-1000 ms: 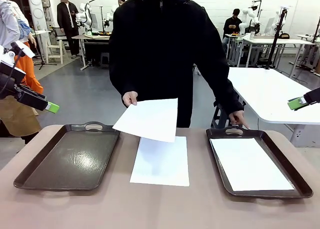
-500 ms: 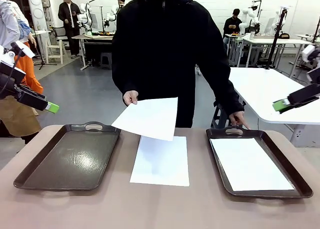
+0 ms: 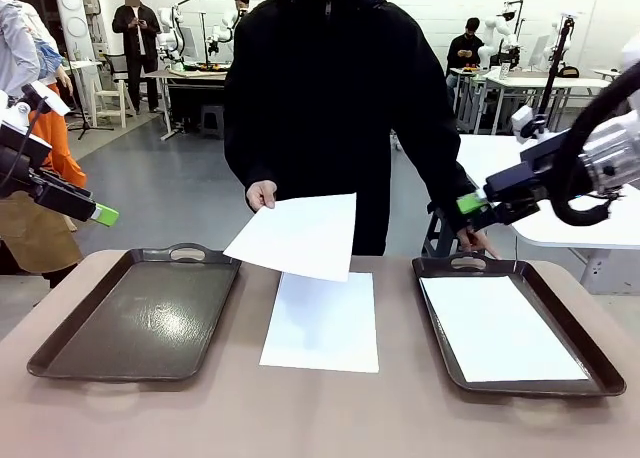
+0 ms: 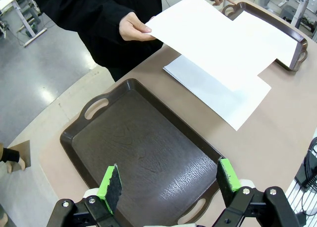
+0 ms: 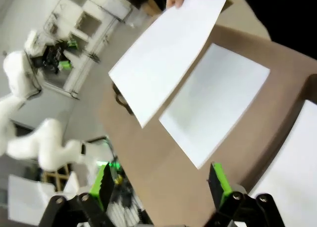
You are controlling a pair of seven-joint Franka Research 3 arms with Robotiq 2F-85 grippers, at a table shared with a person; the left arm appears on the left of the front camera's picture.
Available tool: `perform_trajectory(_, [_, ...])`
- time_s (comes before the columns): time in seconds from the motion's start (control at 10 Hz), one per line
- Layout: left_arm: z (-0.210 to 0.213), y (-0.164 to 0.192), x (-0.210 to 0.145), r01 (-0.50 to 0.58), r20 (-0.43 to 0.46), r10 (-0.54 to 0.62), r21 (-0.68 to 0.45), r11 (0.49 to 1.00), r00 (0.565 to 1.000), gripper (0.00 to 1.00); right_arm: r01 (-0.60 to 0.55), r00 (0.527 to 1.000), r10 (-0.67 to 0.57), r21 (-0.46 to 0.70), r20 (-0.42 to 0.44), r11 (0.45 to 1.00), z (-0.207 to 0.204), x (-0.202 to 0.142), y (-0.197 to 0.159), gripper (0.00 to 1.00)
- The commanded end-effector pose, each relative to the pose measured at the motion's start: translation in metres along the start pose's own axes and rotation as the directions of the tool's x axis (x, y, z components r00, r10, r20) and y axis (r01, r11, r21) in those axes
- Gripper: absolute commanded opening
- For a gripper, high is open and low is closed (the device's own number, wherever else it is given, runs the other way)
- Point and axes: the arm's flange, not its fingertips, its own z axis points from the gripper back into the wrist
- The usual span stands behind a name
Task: Sort the A4 documents.
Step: Receive the A4 Paper.
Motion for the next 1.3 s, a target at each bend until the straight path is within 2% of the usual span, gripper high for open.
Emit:
perform_trajectory(0.0, [-0.001, 0.001, -0.001, -0.002, 0.003, 0.002, -0.002, 1.000, 1.000, 1.00, 0.142, 0.987, -0.146, 0.052, 0.069, 0.988, -0.039, 0.019, -0.026, 1.00])
perform_trajectory(0.4, [-0.001, 0.001, -0.001, -0.002, 0.003, 0.002, -0.002, 1.000, 1.000, 1.00, 0.300, 0.951, -0.307, 0.147, 0.027, 0.942, -0.115, 0.040, -0.057, 1.00])
perform_trajectory(0.6, [-0.001, 0.001, -0.001, -0.002, 0.003, 0.002, -0.002, 1.000, 1.000, 1.00, 0.358, 0.929, -0.369, 0.175, 0.036, 0.917, -0.136, 0.047, -0.068, 1.00])
perform_trajectory(1.2, [-0.001, 0.001, -0.001, -0.002, 0.003, 0.002, -0.002, 1.000, 1.000, 1.00, 0.414, 0.900, -0.433, 0.209, 0.055, 0.886, -0.196, 0.051, -0.051, 1.00])
